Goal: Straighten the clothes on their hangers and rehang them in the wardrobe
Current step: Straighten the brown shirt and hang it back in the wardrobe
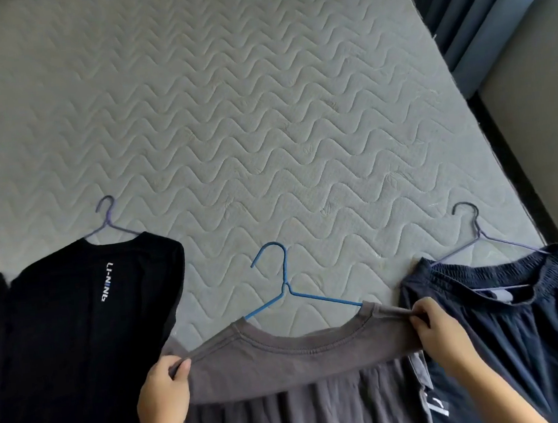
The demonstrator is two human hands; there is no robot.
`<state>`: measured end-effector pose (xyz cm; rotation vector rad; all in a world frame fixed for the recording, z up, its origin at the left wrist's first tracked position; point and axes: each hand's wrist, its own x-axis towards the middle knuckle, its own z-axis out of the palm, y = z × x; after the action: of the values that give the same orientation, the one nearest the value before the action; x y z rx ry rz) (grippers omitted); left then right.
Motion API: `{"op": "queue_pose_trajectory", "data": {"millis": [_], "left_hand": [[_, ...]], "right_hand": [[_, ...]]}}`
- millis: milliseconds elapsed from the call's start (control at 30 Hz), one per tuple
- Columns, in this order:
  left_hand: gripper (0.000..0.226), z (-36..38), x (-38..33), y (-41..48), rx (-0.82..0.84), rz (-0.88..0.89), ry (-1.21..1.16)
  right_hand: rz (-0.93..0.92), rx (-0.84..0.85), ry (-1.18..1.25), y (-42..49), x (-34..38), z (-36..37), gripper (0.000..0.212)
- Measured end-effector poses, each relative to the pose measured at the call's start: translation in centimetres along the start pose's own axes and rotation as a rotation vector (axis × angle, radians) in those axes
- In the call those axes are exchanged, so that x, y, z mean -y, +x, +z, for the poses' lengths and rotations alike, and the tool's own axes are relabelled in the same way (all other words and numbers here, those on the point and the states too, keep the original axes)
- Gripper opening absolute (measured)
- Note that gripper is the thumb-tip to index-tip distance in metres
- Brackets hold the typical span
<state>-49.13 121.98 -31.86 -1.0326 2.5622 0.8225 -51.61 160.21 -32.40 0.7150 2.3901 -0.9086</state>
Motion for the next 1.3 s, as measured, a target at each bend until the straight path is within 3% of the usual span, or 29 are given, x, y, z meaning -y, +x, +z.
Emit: {"op": "queue_pose_trajectory", "data": {"millis": [400,767,1033,1300], "left_hand": [[0.013,-6.2,9.6,-16.8,-0.086,-0.102,0.044],[0.017,-6.5,18.6,-28.1,-0.095,-0.213,-0.060],[0.020,-9.4,28.8,-35.0,-0.249,-0.285,-0.243],[0.023,-12.3,45.7,-47.3,-0.375,-0.544,-0.437]], "right_hand": [[-0.071,0.108,-0.041,-12.5,-5.7,0.7,0.010],[-0.148,0.156,-0.284,-19.7,-7.7,1.6,0.008],[-0.370,0.091,-0.394,-27.2,-3.5,6.0,0.004],[-0.668,0.263,-0.519,-40.4,0.4,17.2,0.009]]}}
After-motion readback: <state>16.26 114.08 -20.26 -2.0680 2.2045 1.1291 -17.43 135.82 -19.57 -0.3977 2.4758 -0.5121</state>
